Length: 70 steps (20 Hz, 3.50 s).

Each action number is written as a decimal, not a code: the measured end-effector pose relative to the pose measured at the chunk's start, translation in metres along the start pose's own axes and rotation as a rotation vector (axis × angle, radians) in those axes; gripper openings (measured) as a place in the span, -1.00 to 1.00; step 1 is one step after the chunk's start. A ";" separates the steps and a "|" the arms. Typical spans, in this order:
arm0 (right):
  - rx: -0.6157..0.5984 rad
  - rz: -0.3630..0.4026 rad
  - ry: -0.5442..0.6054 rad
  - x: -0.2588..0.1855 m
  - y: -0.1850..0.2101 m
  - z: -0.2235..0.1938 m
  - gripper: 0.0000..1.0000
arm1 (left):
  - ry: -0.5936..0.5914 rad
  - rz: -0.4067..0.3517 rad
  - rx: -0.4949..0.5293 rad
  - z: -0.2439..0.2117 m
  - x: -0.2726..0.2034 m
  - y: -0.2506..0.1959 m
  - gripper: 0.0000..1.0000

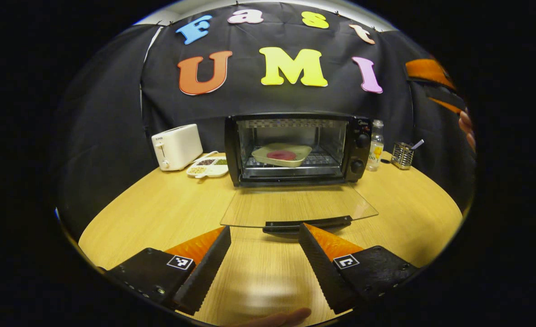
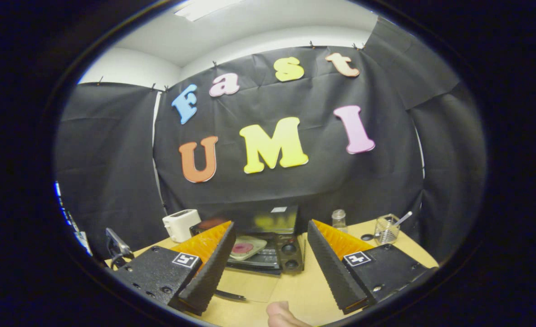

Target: Open the electric oven with the left hand, put the food in, and close the electric oven.

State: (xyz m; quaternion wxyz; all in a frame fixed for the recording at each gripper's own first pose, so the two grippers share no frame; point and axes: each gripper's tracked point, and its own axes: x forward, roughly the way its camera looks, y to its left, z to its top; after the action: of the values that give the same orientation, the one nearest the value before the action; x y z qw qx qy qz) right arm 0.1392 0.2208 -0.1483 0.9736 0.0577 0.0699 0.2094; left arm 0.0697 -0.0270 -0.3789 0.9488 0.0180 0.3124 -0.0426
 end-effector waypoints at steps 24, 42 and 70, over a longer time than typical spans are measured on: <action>-0.008 -0.186 -0.120 -0.080 -0.126 0.069 1.00 | 0.185 -0.091 0.043 -0.017 0.037 -0.047 0.94; 0.026 -0.238 -0.072 -0.109 -0.138 0.057 0.92 | 0.042 -0.083 0.011 0.065 0.027 -0.041 0.92; -0.067 -0.304 -0.093 -0.227 -0.114 0.069 0.92 | -0.388 -0.006 -0.026 0.190 -0.176 -0.027 0.90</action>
State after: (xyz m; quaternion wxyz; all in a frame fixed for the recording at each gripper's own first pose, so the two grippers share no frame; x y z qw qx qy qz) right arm -0.0092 0.0177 -0.0709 0.9976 0.0234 0.0255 0.0592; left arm 0.0389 -0.0532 -0.1218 0.9913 -0.0037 0.1243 -0.0439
